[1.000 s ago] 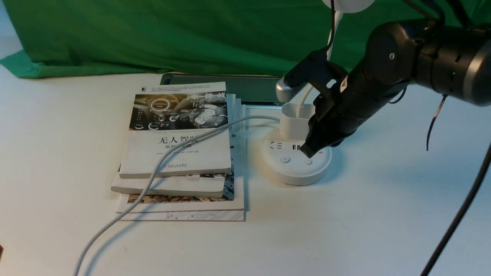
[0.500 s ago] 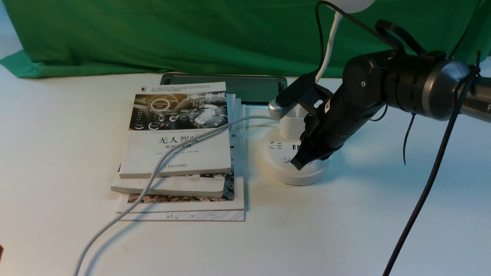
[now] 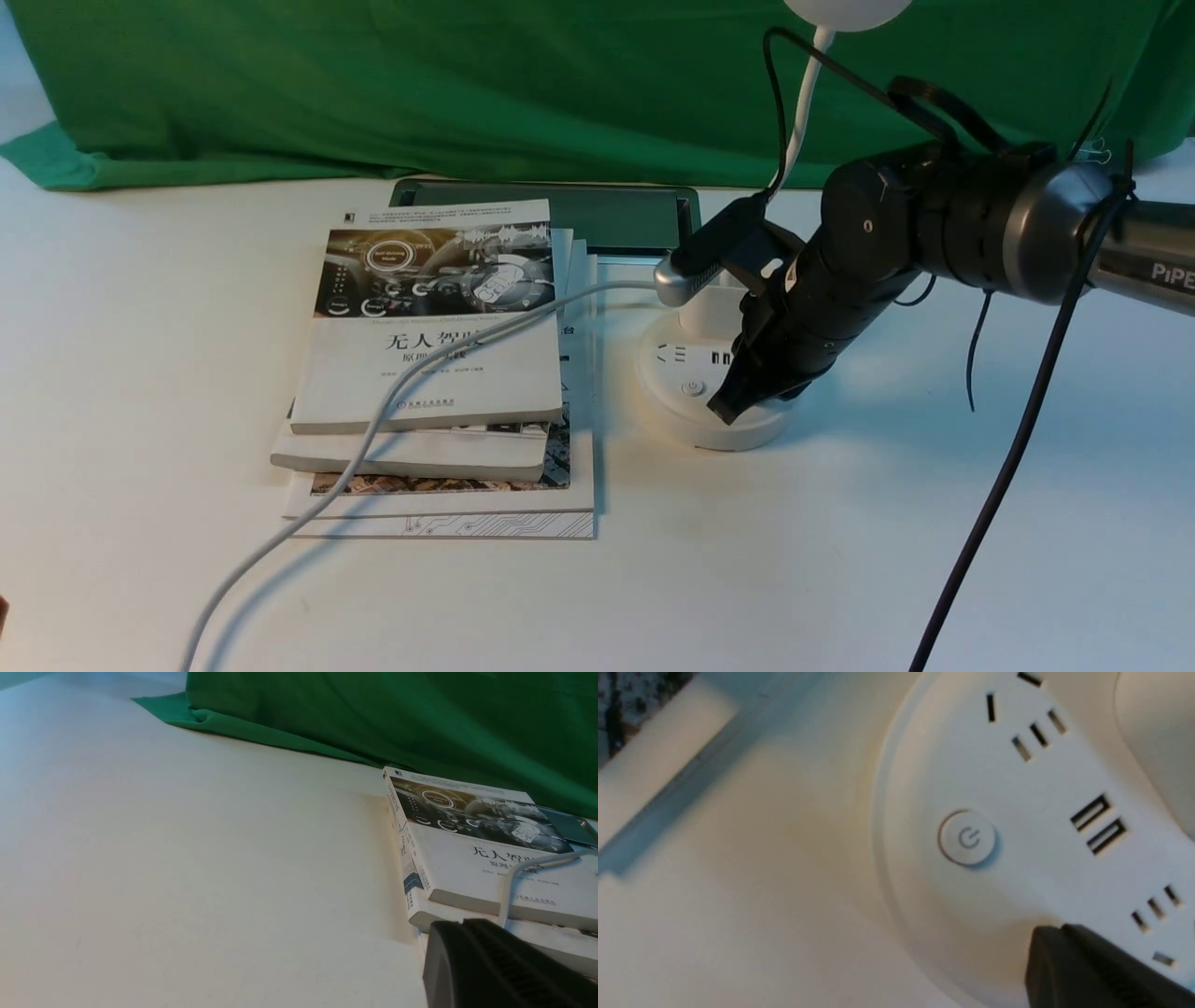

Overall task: Turn on the desk lamp on the white desktop with your hand.
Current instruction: 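Press the button on the base of the white desk lamp with the right gripper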

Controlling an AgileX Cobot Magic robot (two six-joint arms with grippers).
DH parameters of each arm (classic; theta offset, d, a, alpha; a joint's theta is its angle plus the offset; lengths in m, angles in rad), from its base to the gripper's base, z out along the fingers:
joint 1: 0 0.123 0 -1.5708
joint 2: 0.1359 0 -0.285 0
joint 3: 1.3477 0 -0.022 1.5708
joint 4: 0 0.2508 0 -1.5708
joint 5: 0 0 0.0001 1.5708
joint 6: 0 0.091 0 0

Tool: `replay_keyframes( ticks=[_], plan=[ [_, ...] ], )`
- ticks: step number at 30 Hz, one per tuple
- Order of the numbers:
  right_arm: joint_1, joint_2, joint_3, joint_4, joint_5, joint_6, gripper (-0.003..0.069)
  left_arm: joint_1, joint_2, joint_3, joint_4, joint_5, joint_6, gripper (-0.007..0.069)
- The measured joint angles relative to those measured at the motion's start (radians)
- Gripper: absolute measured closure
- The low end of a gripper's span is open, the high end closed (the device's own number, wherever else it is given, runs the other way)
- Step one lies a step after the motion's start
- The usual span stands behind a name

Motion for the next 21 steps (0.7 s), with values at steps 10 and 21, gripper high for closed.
replay_keyframes(
  ticks=[10,21],
  plan=[
    [0.0,0.0,0.0,-0.014,-0.032,0.014,0.0629,0.0,0.0,0.0,0.005,0.0,0.0,0.0603],
    [0.0,0.002,0.0,-0.046,-0.049,0.03,0.0629,0.0,0.0,0.0,0.0,0.0,0.0,0.0603]
  ],
)
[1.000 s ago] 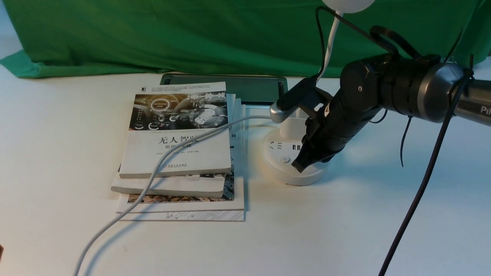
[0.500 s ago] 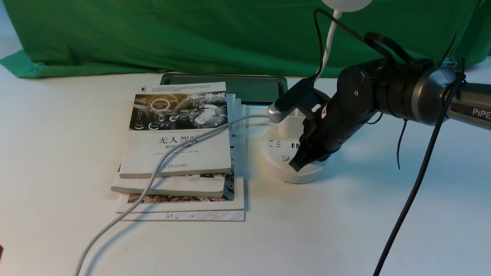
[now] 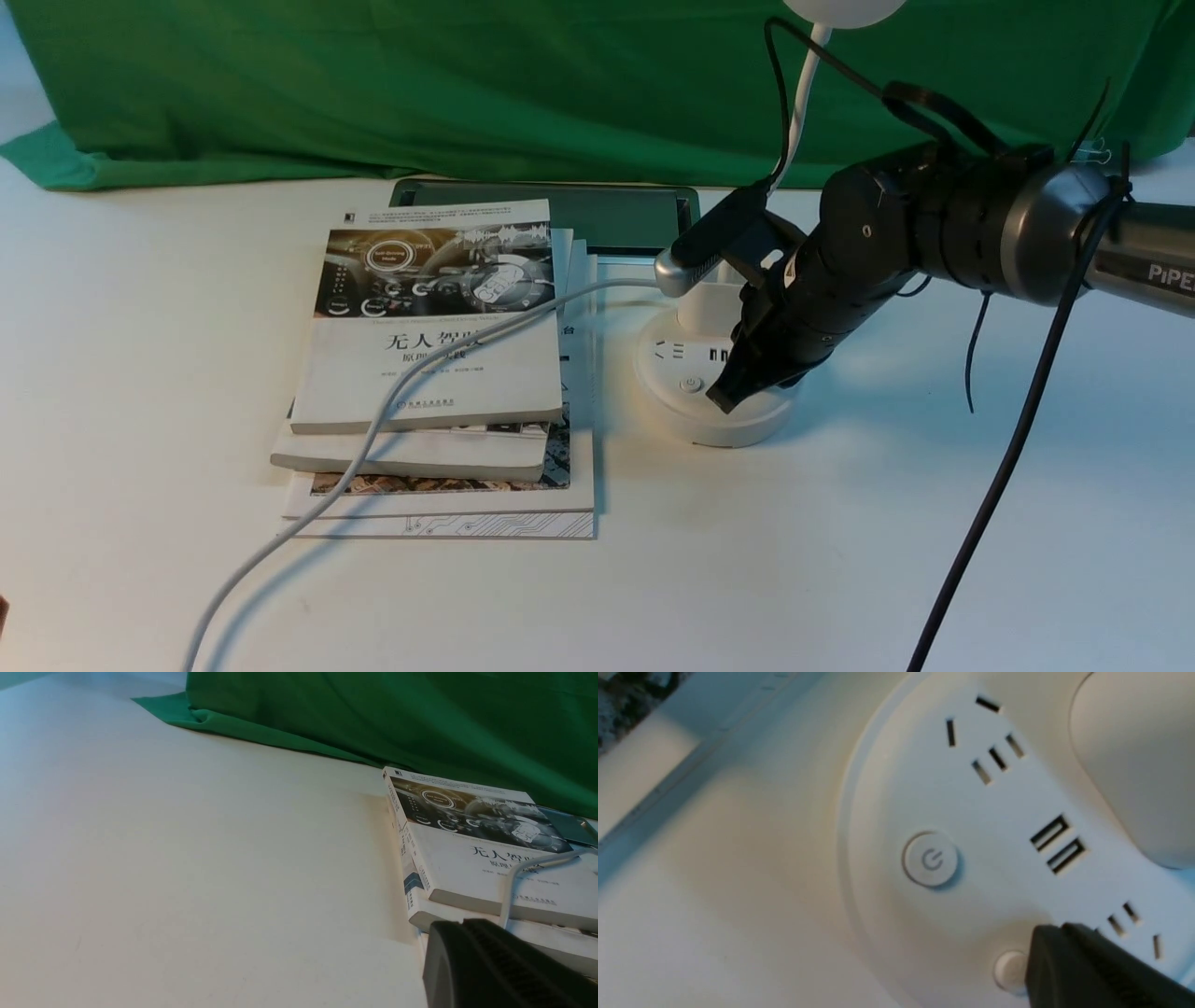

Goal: Turn on the desk lamp on the white desktop with your hand.

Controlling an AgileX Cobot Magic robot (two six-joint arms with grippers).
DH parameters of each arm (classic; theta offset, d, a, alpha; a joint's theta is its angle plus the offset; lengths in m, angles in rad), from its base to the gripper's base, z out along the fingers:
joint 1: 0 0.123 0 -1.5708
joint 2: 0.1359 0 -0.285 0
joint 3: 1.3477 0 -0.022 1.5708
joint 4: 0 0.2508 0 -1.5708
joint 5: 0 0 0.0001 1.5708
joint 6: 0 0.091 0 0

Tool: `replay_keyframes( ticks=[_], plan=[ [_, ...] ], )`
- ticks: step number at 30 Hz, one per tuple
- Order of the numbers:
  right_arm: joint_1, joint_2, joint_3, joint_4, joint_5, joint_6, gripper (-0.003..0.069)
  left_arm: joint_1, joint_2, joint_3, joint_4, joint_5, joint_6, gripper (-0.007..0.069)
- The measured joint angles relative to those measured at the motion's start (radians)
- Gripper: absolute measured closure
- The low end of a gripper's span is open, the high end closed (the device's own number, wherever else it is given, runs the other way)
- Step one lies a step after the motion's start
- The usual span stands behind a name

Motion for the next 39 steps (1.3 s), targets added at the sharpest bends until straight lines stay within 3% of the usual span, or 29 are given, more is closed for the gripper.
replay_keyframes(
  ticks=[32,39],
  plan=[
    [0.017,0.027,-0.024,0.004,0.025,0.007,0.0629,0.0,0.0,0.0,0.0,0.0,0.0,0.0603],
    [0.017,-0.11,0.007,-0.016,0.093,0.079,0.0629,0.0,0.0,0.0,0.0,0.0,0.0,0.0603]
  ],
)
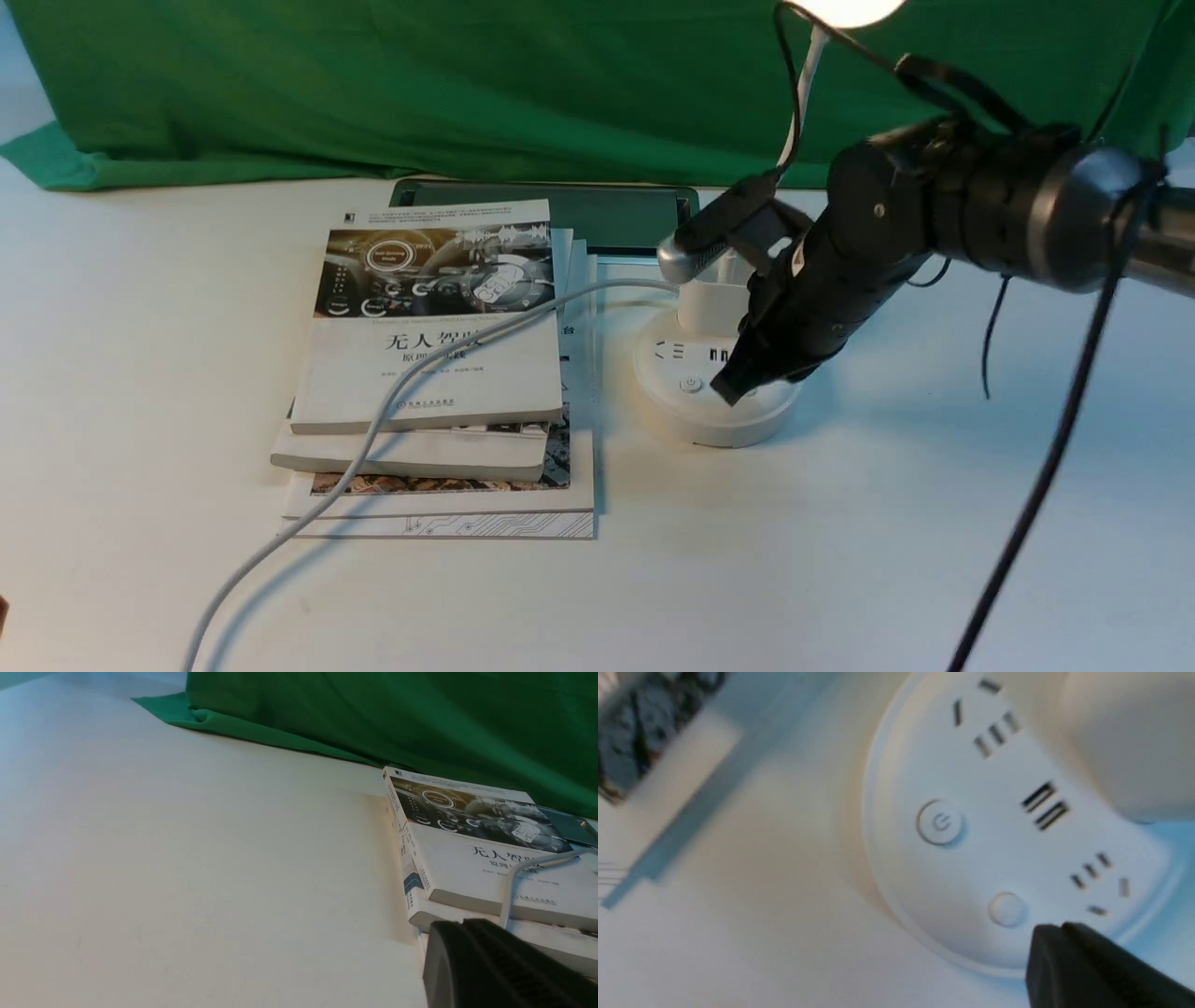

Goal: Turn on the desk lamp on the white desktop with your hand.

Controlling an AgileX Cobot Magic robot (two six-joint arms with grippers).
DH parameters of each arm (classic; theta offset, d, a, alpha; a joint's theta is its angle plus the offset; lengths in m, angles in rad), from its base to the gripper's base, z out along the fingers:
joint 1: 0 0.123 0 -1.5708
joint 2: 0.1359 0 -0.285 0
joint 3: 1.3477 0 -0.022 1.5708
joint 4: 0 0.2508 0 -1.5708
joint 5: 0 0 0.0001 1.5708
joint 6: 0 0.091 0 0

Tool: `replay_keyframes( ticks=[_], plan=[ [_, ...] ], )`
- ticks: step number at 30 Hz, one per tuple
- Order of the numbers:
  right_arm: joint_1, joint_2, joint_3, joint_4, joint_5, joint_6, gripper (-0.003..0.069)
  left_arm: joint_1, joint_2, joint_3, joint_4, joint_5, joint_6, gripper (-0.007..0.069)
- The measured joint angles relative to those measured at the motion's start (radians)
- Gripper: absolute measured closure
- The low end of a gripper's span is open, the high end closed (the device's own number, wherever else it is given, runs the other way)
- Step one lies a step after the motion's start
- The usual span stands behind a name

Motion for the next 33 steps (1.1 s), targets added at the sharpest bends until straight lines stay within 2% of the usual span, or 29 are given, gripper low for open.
replay_keyframes(
  ticks=[5,8,10,11,14,21,27,33],
  plan=[
    [0.001,-0.234,0.09,-0.007,-0.044,0.05,0.0629,0.0,0.0,0.0,0.0,0.0,0.0,0.0603],
    [0.016,-0.469,0.273,-0.009,-0.178,0.104,0.0629,0.0,0.0,0.0,0.005,0.0,0.0,0.0603],
    [0.021,-0.525,0.337,-0.009,-0.236,0.114,0.0629,0.0,0.0,0.0,0.0,0.0,0.0,0.0603],
    [0.024,-0.654,0.441,-0.008,-0.334,0.13,0.0629,0.0,0.0,0.0,0.005,0.0,0.0,0.0603],
    [0.024,-0.843,0.615,-0.008,-0.468,0.149,0.0629,0.0,0.0,0.0,0.005,0.0,0.0,0.0603],
    [0.024,-1.203,0.871,-0.009,-0.547,0.2,0.0624,0.0,0.0,0.0,0.0,0.0,0.0,0.0603],
    [0.024,-1.421,1.008,-0.009,-0.56,0.193,0.062,0.0,0.0,0.0,0.0,0.0,0.0,0.0603],
    [0.019,-1.68,1.181,-0.01,-0.59,0.231,0.0603,0.0,0.0,0.0,0.005,0.0,0.049,0.0603]
  ],
)
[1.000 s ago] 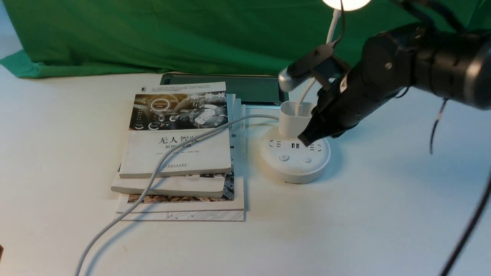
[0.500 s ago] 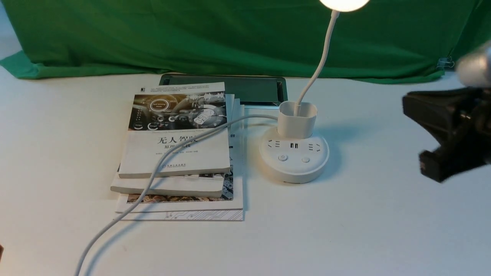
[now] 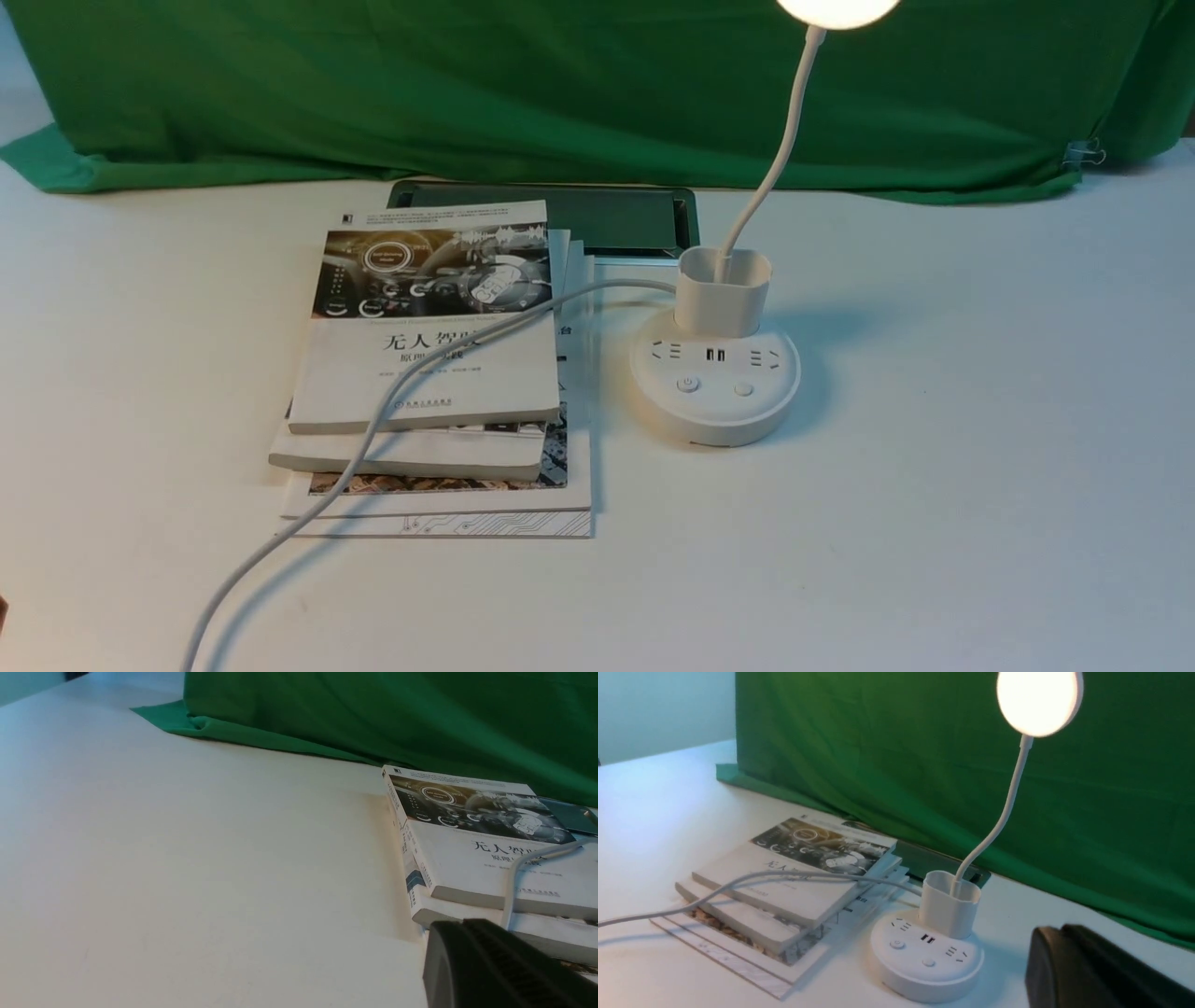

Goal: Turn on the desk lamp on the white desktop with your hand.

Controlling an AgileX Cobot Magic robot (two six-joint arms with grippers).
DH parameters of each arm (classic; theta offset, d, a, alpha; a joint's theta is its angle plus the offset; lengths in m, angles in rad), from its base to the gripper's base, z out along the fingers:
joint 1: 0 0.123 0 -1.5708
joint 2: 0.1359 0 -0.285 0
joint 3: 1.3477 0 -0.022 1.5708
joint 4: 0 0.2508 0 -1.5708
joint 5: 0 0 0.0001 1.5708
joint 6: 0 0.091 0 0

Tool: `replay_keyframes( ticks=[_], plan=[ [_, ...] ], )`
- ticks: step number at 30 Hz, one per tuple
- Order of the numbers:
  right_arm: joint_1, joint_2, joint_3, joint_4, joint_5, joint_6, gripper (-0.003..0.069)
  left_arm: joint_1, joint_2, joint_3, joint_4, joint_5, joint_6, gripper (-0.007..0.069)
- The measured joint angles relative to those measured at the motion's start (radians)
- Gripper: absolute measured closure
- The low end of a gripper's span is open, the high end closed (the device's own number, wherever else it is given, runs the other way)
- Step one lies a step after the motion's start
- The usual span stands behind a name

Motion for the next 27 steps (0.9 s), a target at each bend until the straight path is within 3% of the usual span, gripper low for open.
replay_keyframes(
  ticks=[4,13,15,19,27],
  plan=[
    [-0.083,-0.107,0.108,-0.006,-0.023,0.047,0.0596,0.0,0.0,0.0,-0.005,0.0,0.003,0.0603],
    [-0.545,-0.247,0.294,-0.006,-0.061,0.057,0.0571,0.0,0.0,0.0,0.0,0.0,0.004,0.0603],
    [-0.604,-0.25,0.311,-0.006,-0.06,0.057,0.0564,0.0,0.0,0.0,0.0,0.0,0.004,0.0603],
    [-0.632,-0.25,0.317,-0.035,-0.033,0.094,0.0554,0.0,0.0,0.0,-0.005,0.0,0.004,0.0603],
    [-0.53,-0.25,0.318,-0.095,0.064,0.228,0.0544,0.0,0.0,0.0,-0.005,0.0,0.004,0.0603]
  ],
)
